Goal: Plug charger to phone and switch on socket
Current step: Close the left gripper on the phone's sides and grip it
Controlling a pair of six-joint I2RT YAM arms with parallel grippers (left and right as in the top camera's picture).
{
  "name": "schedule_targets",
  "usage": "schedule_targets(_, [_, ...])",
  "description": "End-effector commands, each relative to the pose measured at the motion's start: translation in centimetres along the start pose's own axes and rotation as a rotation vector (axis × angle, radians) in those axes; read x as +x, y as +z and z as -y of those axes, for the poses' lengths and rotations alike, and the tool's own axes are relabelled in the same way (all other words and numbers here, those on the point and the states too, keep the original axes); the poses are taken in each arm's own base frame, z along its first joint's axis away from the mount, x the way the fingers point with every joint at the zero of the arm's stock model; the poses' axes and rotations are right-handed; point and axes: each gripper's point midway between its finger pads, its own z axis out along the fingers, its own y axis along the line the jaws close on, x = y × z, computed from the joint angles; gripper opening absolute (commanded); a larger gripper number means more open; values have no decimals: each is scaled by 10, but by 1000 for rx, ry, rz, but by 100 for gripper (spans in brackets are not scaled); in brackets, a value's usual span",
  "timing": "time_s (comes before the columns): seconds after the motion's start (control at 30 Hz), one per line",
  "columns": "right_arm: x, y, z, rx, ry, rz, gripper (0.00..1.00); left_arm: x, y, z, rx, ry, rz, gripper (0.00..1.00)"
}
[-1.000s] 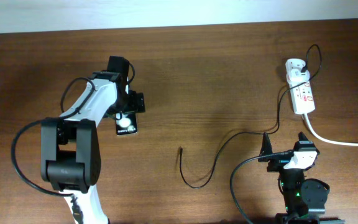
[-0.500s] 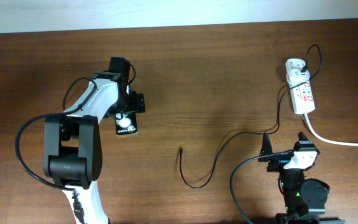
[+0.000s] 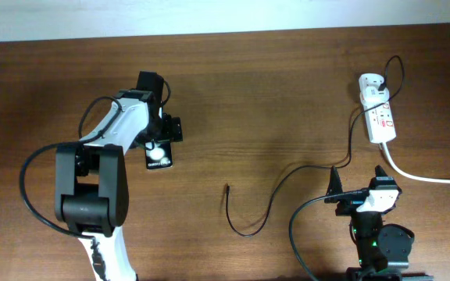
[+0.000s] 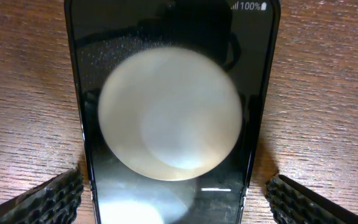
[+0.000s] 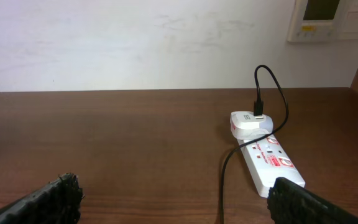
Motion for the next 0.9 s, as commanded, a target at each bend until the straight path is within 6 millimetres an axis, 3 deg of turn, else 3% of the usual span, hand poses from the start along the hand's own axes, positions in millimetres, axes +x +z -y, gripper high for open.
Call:
schedule_targets(0.0, [2,0,-5,-25,-3,-3,99,9,13,-5,-20,-9,-47,99])
schedule_targets(0.77, [2,0,-5,-25,-3,-3,99,7,13,3,29,-12,-44,99])
schedule_targets(0.87, [2,0,-5,-25,-3,-3,99,10,13,-12,39,-53,-75,99])
